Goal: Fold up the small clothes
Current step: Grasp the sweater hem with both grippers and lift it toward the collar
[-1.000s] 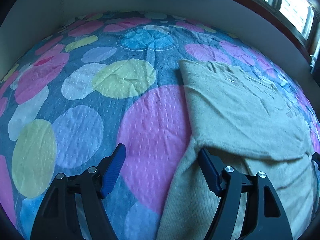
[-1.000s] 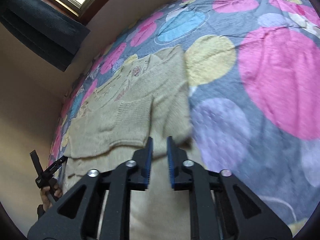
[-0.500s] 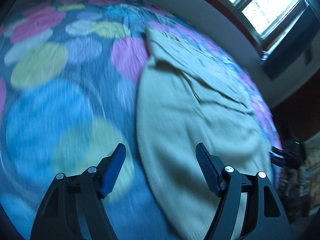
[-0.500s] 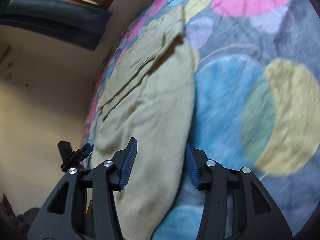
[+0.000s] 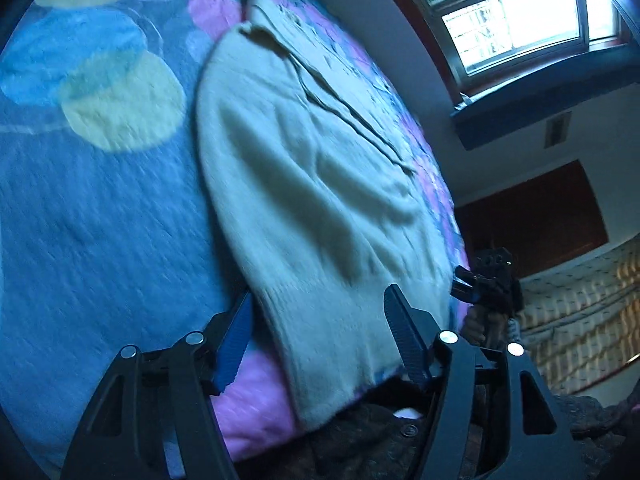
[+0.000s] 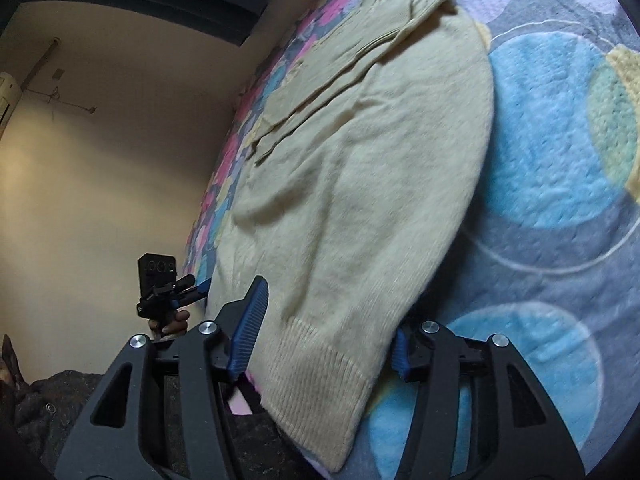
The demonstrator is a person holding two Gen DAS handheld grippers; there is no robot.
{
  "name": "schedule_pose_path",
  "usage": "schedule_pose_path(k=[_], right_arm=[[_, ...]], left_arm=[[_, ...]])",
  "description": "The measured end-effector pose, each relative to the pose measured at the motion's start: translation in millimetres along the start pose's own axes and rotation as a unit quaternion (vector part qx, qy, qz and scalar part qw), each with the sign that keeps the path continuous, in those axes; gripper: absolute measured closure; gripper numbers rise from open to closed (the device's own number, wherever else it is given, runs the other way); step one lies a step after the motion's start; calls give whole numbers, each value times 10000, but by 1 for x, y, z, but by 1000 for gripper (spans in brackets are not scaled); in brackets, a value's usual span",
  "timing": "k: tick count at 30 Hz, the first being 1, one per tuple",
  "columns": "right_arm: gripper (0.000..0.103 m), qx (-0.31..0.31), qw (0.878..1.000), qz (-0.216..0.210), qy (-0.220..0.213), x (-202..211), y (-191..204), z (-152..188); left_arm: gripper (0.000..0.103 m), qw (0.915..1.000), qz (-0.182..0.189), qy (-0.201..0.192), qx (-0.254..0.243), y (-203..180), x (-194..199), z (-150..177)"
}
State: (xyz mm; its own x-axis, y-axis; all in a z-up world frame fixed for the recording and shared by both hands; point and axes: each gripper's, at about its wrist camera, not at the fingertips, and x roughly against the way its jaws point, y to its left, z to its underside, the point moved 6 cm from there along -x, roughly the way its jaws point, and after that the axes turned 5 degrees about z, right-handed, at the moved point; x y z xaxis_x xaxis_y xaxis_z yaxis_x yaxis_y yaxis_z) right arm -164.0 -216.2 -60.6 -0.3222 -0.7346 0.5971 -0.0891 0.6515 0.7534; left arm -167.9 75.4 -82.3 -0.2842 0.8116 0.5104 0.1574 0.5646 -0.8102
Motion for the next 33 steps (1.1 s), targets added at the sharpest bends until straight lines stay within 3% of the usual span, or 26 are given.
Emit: schedule_pose_path(k=[7,12,14,17,19,20,25,28,33], right_arm=[[50,53,9986,-476,244,-8,16,19],[50,127,9978,-544,368,-13,27,31],[52,152,9976,-546,399,-10,28,36],[66,281,9979,-320,483,-13,32,45],[98,413,9977,1,541,-17,33,49],[98,465,9971,82,600,-19,33,53],[99,502,9975,-506,-11,17,57,40],[99,635,9922,-908,-569,48,82,12],[99,731,9863,-1042,-1049,60,95,-50]], left_arm=[[39,9999,46,54,-149,-14,-20,-1],[65,9996,-140,140,-213,-9,-23,4],[80,9994,-245,138,-198,-3,-21,5],[96,9991,-377,112,-147,2,-20,3],[98,9992,-354,65,-166,0,-18,4],[98,9991,-363,10,-223,-3,-16,2],[98,9975,-130,-539,-444,-31,20,-19],[98,9931,27,-879,-773,-58,38,-47],[98,9856,343,-1254,-1079,-85,37,-113]])
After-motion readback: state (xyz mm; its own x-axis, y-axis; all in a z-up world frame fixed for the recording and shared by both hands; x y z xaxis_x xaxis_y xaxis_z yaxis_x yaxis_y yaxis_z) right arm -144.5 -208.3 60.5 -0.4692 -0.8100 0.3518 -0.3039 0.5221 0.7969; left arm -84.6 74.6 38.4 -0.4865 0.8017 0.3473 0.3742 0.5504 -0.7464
